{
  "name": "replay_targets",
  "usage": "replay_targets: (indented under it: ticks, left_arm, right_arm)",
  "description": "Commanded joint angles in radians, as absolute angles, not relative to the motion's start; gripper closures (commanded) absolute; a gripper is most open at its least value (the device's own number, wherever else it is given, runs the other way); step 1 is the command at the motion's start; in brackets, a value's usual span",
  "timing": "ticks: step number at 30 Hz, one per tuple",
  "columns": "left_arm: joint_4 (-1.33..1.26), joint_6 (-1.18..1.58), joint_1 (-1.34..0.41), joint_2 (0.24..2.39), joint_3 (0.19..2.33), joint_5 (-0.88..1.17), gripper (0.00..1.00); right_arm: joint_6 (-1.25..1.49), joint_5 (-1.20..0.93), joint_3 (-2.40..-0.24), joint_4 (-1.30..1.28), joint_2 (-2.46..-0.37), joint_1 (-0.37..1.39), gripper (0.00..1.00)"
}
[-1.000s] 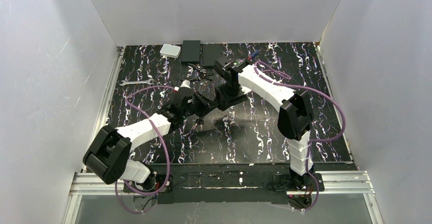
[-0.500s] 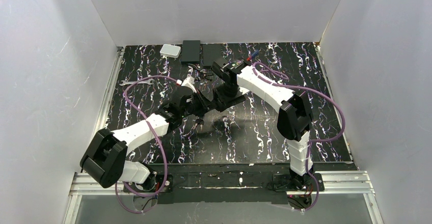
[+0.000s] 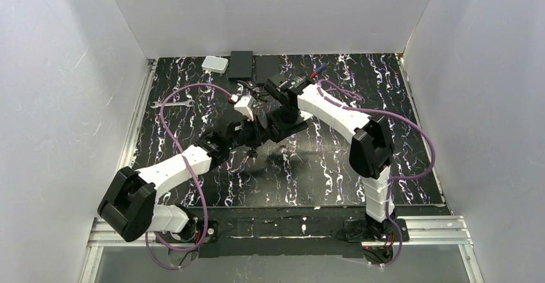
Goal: Unlock with the key
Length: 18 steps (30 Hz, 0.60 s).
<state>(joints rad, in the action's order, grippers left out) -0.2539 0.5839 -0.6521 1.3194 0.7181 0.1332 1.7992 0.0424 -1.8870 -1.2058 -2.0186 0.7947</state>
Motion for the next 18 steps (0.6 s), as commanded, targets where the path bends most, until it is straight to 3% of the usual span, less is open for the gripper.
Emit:
replay_targets:
  ticks: [1, 6, 18]
  left_arm:
    - [-0.253, 0.495, -0.672, 1.319, 0.704, 0.158, 1.0]
    - [-0.252, 0.532, -0.671, 1.304, 0.686, 0.127, 1.0]
    - [-0.219, 0.96, -0.653, 1.29, 0.669, 0.068, 1.0]
  right_arm:
    - [1.788, -0.224, -1.963, -1.154, -1.905, 0.89, 0.99]
    - [1.796, -0.221, -1.956, -1.144, -1.905, 0.891, 0.99]
    - [1.808, -0.216, -1.967, -1.134, -1.926, 0.891, 0.99]
